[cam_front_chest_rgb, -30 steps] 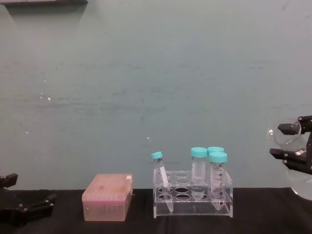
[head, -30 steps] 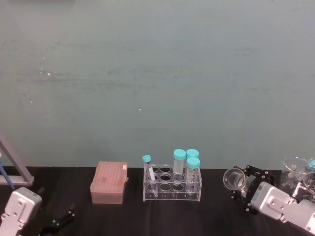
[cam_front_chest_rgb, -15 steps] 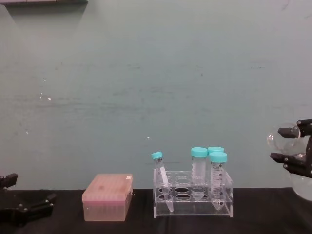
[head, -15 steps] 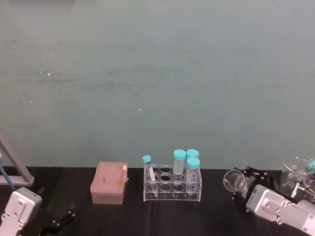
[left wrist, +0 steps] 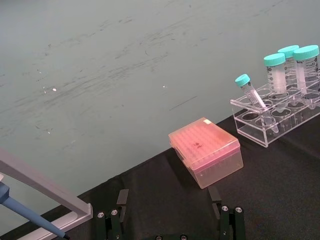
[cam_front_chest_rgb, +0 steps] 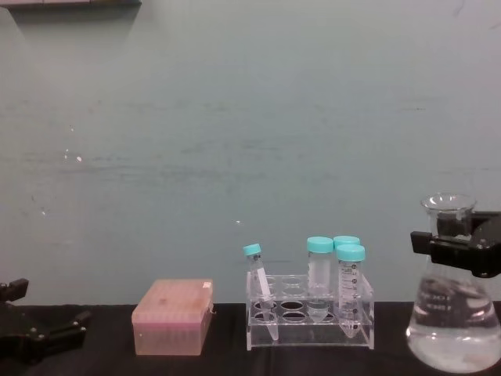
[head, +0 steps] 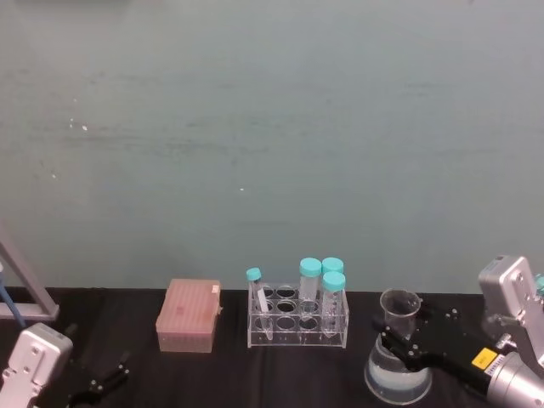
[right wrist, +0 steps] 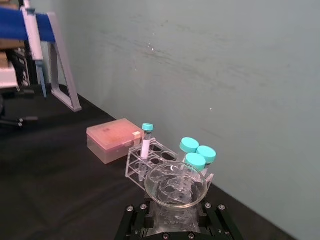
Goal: Pick up the beaker with the right gripper, shake it three times, and then put it down.
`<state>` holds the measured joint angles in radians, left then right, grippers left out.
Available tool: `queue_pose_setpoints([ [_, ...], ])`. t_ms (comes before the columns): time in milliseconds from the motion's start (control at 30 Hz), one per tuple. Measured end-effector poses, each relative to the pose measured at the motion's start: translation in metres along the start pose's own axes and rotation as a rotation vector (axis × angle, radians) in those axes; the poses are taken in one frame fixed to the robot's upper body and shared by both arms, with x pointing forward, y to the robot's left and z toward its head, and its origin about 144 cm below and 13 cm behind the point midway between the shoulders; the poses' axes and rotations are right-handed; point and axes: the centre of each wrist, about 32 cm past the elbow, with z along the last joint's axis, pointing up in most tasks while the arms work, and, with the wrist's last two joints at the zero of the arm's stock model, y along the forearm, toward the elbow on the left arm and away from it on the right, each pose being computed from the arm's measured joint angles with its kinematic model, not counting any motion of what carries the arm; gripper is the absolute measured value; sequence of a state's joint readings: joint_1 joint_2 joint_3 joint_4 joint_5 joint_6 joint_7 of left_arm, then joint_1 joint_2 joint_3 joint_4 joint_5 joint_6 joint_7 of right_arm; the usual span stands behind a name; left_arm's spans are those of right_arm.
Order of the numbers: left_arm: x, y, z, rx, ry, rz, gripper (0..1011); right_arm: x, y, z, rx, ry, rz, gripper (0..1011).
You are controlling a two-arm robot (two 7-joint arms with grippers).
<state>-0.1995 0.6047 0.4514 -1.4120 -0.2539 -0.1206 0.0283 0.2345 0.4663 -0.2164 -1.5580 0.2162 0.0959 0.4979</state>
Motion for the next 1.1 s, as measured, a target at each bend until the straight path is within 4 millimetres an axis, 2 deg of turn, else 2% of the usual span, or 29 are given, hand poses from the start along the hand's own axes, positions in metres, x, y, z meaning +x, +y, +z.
queue_pose_setpoints([
  [333, 0.0, 0.0, 0.0, 0.0, 0.0, 0.0, 1000, -0.0043, 0.0005, -0.0025, -0.015, 0.087, 0.009, 457],
  [1100, 0.0, 0.0, 0.0, 0.0, 0.0, 0.0, 1000, -0.0047, 0.0007, -0.0019, -0.013, 0.088, 0.008, 457],
])
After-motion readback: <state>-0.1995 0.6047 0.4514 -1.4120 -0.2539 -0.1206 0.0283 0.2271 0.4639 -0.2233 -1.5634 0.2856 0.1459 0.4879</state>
